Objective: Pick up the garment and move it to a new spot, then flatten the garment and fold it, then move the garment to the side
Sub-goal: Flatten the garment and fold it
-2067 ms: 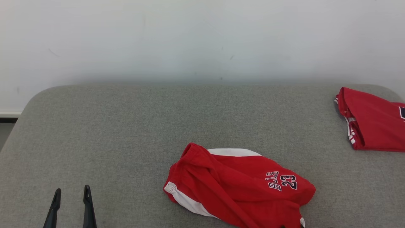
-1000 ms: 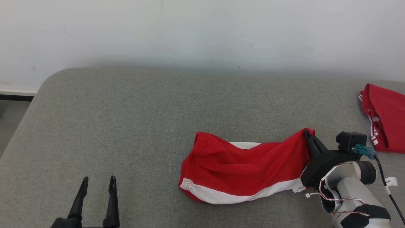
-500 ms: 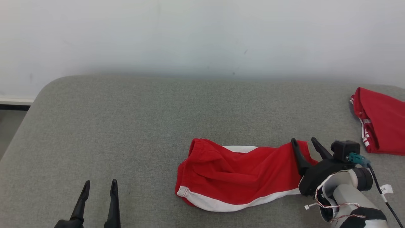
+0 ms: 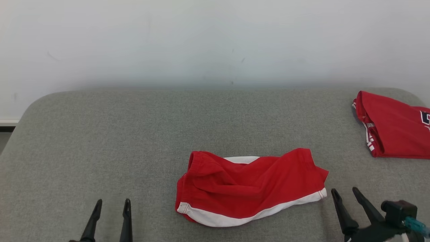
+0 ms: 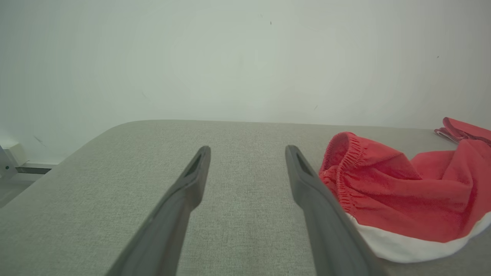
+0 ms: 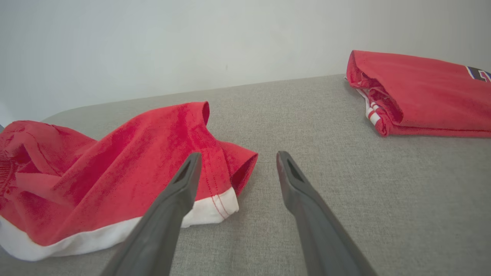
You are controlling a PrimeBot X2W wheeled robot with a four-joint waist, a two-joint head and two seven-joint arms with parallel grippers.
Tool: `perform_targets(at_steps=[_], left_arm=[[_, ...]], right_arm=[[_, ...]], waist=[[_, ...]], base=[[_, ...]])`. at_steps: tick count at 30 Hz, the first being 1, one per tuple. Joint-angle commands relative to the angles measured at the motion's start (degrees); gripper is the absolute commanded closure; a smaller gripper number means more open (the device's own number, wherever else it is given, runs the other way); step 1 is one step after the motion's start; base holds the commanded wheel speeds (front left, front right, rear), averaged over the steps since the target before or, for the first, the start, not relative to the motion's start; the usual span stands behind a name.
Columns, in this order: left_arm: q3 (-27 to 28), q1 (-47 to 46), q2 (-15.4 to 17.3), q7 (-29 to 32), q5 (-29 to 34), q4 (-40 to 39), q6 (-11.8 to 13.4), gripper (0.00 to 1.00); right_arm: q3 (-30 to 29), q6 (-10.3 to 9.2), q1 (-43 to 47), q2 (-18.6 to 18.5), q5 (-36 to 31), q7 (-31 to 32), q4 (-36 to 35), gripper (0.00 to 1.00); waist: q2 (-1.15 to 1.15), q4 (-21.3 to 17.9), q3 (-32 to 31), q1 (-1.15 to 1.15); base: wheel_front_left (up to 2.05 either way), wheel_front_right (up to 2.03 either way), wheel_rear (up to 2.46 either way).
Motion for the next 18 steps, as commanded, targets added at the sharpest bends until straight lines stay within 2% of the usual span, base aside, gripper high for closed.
perform_targets(at_steps=[1, 8, 18], left_arm=[[-0.7, 0.8, 0.4, -0.2, 0.1, 0.3, -0.1, 0.00], [-6.8, 0.0, 2.4, -0.2, -2.6, 4.1, -0.1, 0.00], [-22.9, -9.0, 11.0, -0.2, -9.8, 13.9, 0.0, 0.00]], right_arm=[[-0.6, -0.16, 1.7, 0.1, 0.4, -0.2, -1.0, 0.00], [-0.5, -0.16, 4.6, 0.3, -2.8, 0.3, -2.0, 0.00], [4.1, -0.16, -2.0, 0.0, -6.4, 1.7, 3.5, 0.00]], waist=[[0.00, -0.1, 0.2, 0.00], [0.00, -0.5, 0.9, 0.00], [0.00, -0.6, 3.6, 0.00]], base=[[0.00, 0.00, 0.00], [0.00, 0.00, 0.00], [0.00, 0.00, 0.00]])
